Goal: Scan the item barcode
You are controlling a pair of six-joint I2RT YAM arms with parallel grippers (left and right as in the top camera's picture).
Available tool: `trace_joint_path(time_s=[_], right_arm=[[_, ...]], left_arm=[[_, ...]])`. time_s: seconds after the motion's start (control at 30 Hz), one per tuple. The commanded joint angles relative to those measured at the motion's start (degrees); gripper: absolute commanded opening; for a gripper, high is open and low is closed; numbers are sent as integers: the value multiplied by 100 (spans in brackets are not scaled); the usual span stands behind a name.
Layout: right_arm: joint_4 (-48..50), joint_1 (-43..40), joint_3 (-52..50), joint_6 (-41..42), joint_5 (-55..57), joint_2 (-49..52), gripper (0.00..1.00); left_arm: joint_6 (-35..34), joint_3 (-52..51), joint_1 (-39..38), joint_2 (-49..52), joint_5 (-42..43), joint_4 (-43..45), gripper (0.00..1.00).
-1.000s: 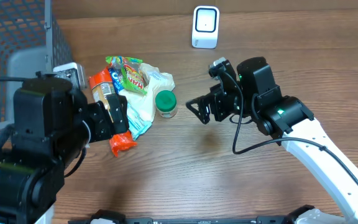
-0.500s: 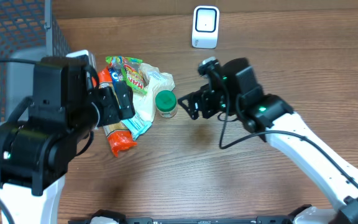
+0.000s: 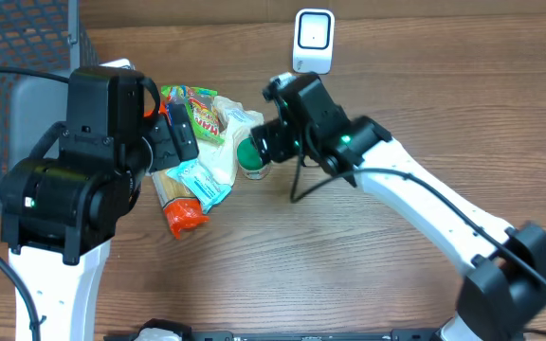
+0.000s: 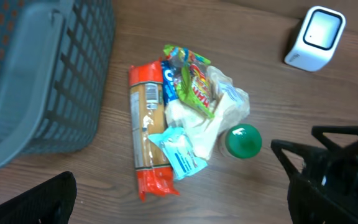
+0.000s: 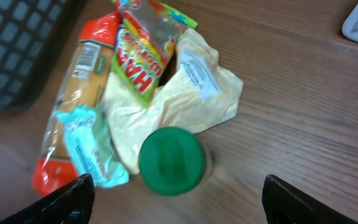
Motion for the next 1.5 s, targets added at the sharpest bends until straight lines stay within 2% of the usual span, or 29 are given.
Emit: trace_joint_path(time_s=[0.0,0.27,0.53,1.1,1.47], right_arm=[[20,2,129,149,68,271,87],[52,35,127,146,-74,387,87],[61,37,74,520,-98,590,87],[557,107,74,702,-575,1115,88],[608,306,74,881,-83,1351,88]], left_arm=[[-57,2,-4,-11,-262,7,100],[-57,2,-4,-11,-240,7,100],[-59,2,-4,-11,-240,7,100],[-57,2,-4,-11,-240,4,100],[-59,2,-4,-9,-240,4,100]])
